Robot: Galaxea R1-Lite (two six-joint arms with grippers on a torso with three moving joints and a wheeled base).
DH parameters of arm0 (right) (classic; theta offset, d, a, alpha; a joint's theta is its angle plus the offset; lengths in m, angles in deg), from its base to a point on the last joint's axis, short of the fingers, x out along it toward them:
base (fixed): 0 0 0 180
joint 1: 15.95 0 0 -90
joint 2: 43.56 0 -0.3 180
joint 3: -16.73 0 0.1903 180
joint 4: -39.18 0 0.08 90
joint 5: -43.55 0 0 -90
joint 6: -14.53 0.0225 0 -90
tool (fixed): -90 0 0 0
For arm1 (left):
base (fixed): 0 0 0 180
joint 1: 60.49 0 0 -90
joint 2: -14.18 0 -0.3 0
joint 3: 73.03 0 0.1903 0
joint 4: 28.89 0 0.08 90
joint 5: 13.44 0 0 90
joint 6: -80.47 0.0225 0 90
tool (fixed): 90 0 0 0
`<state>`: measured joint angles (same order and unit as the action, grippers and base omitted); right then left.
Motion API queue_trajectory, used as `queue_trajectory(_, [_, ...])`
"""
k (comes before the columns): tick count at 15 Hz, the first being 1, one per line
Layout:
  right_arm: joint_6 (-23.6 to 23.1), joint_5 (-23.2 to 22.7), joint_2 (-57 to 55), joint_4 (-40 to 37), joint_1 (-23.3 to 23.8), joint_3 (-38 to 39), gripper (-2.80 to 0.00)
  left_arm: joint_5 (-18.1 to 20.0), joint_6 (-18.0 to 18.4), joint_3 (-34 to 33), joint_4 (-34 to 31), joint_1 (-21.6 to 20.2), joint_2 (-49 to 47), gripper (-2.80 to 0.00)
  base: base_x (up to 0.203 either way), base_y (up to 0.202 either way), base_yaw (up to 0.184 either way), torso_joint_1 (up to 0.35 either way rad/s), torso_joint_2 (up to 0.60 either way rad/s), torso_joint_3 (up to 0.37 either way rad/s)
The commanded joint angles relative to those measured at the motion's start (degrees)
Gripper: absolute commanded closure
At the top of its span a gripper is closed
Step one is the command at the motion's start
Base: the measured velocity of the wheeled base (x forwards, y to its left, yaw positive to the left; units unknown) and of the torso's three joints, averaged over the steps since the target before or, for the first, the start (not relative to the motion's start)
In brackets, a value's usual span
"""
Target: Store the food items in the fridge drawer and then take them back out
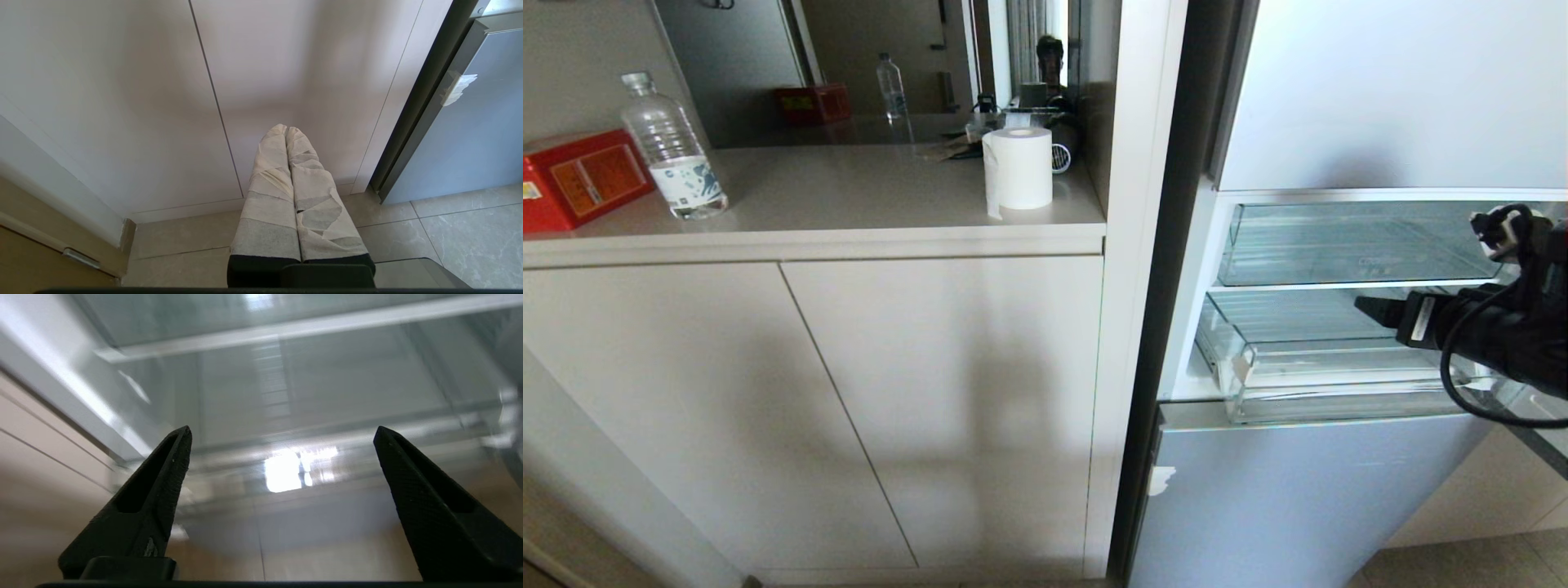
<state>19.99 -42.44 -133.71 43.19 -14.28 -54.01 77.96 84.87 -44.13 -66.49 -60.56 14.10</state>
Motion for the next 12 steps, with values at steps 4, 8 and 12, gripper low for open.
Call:
queue_trajectory(4, [-3.5,-2.0,-16.4,-8.9,5.3,-14.6,-2.80,0.0,0.0,0.0,-0.1,0.0,0.0,0.00,0.000,0.000,0.000,0.000,0.00,0.000])
queue_trajectory(8, [-5.9,-4.5,-23.4,-10.5,6.3,-22.8,-2.80,0.0,0.0,0.0,-0.1,0.0,0.0,0.00,0.000,0.000,0.000,0.000,0.00,0.000])
queue_trajectory(12, [-7.0,-5.9,-24.3,-22.0,7.9,-26.9,-2.80,0.0,0.0,0.0,0.0,0.0,0.0,0.00,0.000,0.000,0.000,0.000,0.00,0.000])
